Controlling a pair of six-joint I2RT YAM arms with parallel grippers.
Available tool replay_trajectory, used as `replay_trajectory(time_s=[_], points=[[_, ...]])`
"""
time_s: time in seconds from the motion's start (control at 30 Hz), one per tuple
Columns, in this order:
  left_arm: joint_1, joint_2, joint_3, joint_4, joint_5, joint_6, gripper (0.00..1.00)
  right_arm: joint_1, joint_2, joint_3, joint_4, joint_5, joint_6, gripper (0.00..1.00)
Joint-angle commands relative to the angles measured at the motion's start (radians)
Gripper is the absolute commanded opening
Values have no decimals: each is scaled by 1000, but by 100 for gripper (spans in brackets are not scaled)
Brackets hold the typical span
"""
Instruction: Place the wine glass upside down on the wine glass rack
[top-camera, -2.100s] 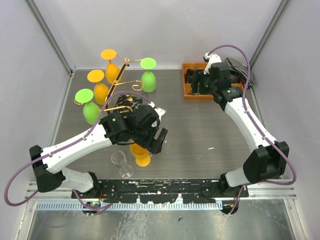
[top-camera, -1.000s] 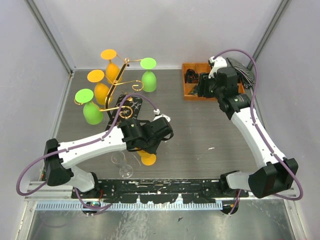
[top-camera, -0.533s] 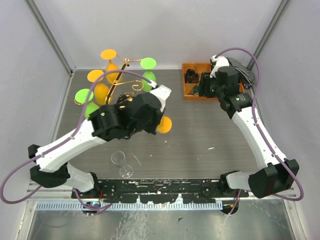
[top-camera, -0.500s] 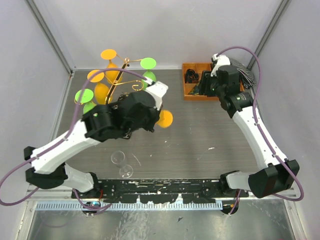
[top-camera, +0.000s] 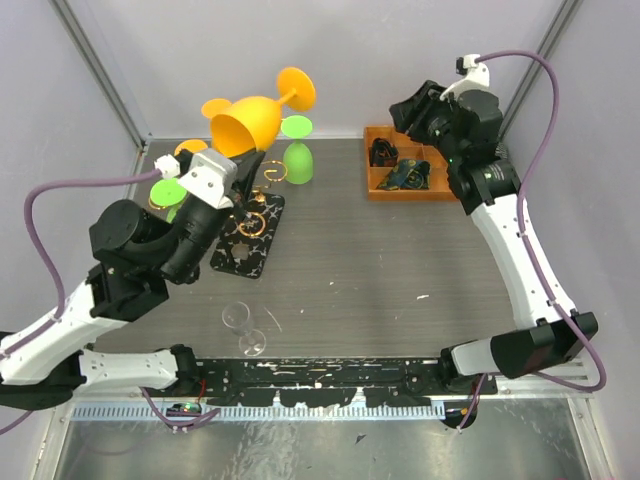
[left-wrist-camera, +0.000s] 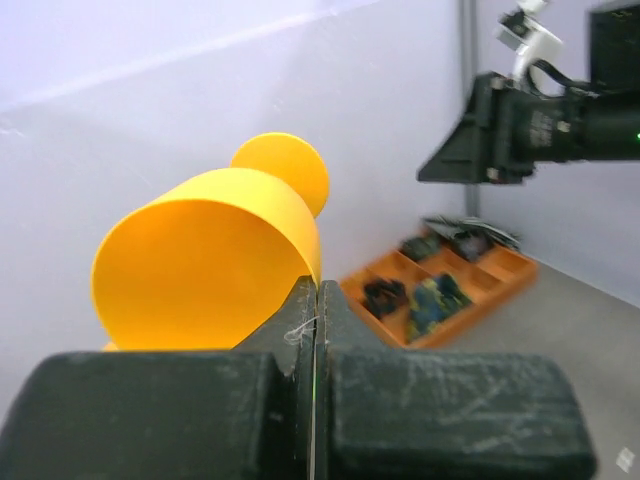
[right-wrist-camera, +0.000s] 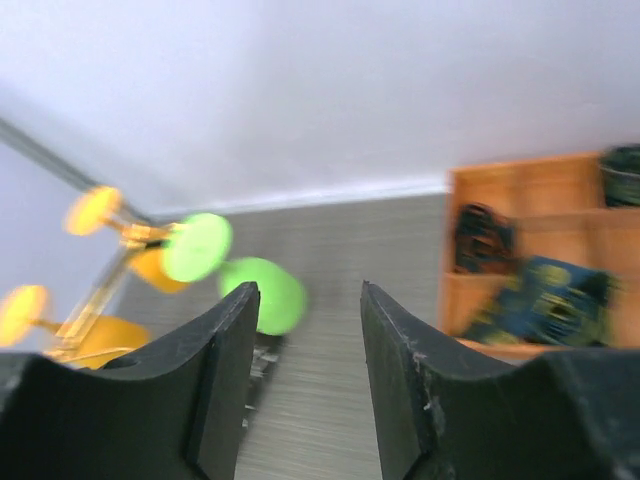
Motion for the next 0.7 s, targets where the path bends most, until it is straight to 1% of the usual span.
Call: replay_trajectory(time_s=[0.0,0.07,0.13,0.23,0.3,0.37,0.43,0.5,0.67], points=[[22,-11,-151,532,-12,349,0,0,-99,-111,400,-259,329,50],[58,-14,-207,689,49,374,0,4,-99,-157,591,-350,468,50],[123,-4,-257,788,109,335,0,16,-64,-161,724,-424,583,50],[246,28,-279,857,178,199,0,69,0,-133,860,-487,656,50],[312,49,-288,884,226,71,0,104,25,-136,984,-500,689,51],[358,67,-300,928,266,-16,0,128,54,-139,1080,-507,736,53],[388,78,-327,992,324,-82,0,145,83,-141,1158,-505,778,54],[399,90,-362,1074,387,-117,0,154,116,-139,1235,-483,823,56],[403,113,-416,1169,439,-182,0,174,222,-77,1404,-467,905,58]])
